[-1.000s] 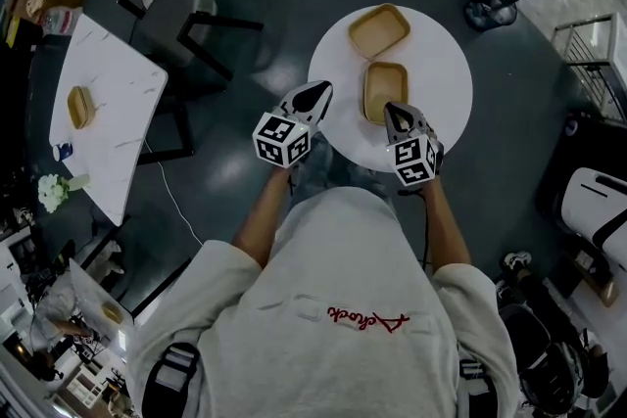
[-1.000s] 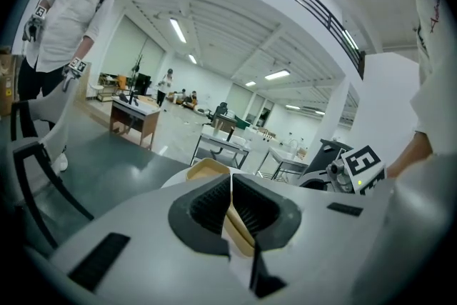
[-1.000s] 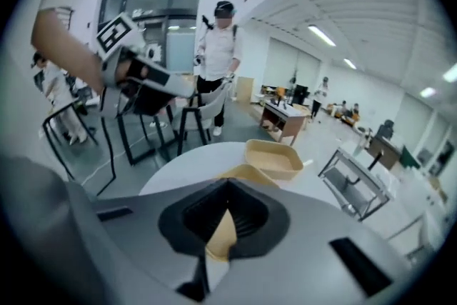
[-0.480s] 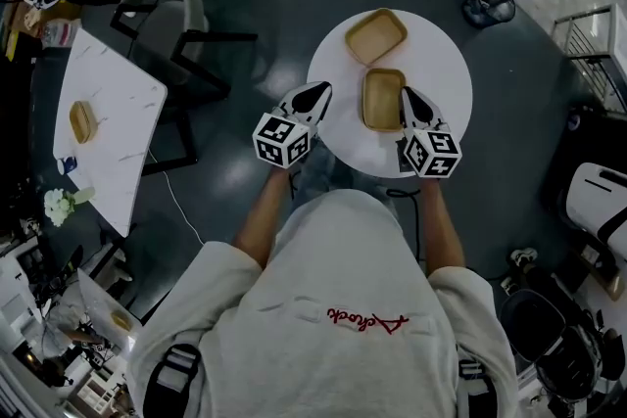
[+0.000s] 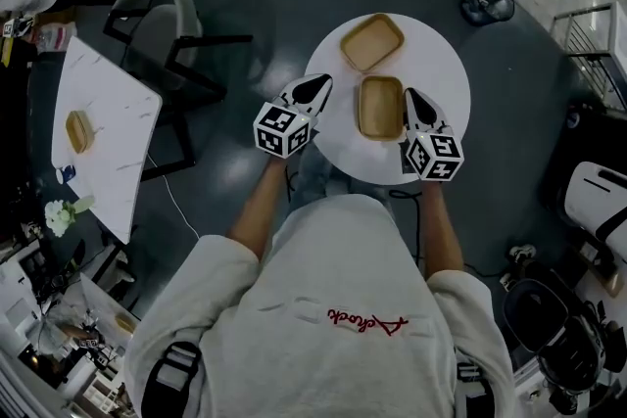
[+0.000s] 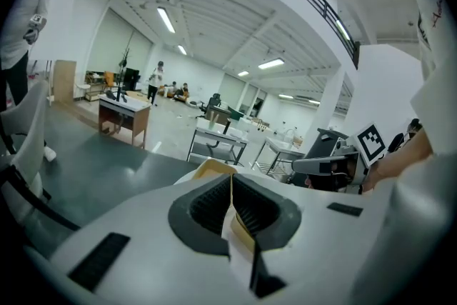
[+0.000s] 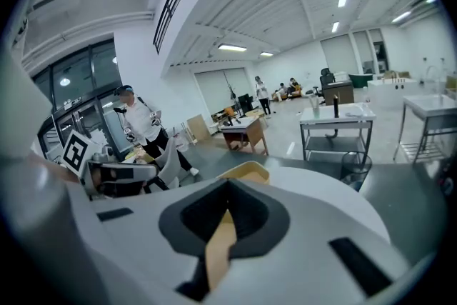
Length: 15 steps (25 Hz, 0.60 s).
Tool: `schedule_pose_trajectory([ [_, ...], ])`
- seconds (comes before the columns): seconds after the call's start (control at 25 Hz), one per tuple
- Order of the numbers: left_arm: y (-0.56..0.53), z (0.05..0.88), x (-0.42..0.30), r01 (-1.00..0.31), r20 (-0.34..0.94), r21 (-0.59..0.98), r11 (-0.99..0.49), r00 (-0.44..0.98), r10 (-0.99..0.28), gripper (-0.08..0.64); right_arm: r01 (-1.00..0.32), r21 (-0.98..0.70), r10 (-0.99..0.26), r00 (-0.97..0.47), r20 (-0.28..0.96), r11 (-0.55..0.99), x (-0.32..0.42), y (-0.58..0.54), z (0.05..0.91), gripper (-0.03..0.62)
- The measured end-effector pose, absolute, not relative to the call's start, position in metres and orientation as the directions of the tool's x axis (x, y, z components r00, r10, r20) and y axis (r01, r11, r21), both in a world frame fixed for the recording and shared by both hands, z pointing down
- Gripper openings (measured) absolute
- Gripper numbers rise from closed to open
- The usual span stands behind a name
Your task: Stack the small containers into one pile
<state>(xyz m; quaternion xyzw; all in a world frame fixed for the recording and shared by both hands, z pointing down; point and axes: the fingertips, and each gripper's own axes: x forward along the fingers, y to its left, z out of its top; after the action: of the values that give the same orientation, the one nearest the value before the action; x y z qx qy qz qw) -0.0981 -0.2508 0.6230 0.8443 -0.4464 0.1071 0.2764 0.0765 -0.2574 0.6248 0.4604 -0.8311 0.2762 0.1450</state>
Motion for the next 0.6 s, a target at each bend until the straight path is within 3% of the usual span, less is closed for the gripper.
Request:
schedule_pose_trajectory([
  [0.4, -0.294, 0.673, -0.088, -0.812, 0.511, 0.391, -0.433, 0.583, -0.632, 0.018, -0.867, -0.331, -0.683, -0.497, 0.536, 0.371, 0.102, -0.271, 0.644, 0.021],
  [0.6, -0.305, 0.694, -0.082, -0.801, 0.520, 0.497, -0.334, 0.583, -0.624, 0.018, -0.874, -0.337, -0.682, -0.484, 0.549, 0.350, 0.111, -0.277, 0.651, 0.021],
])
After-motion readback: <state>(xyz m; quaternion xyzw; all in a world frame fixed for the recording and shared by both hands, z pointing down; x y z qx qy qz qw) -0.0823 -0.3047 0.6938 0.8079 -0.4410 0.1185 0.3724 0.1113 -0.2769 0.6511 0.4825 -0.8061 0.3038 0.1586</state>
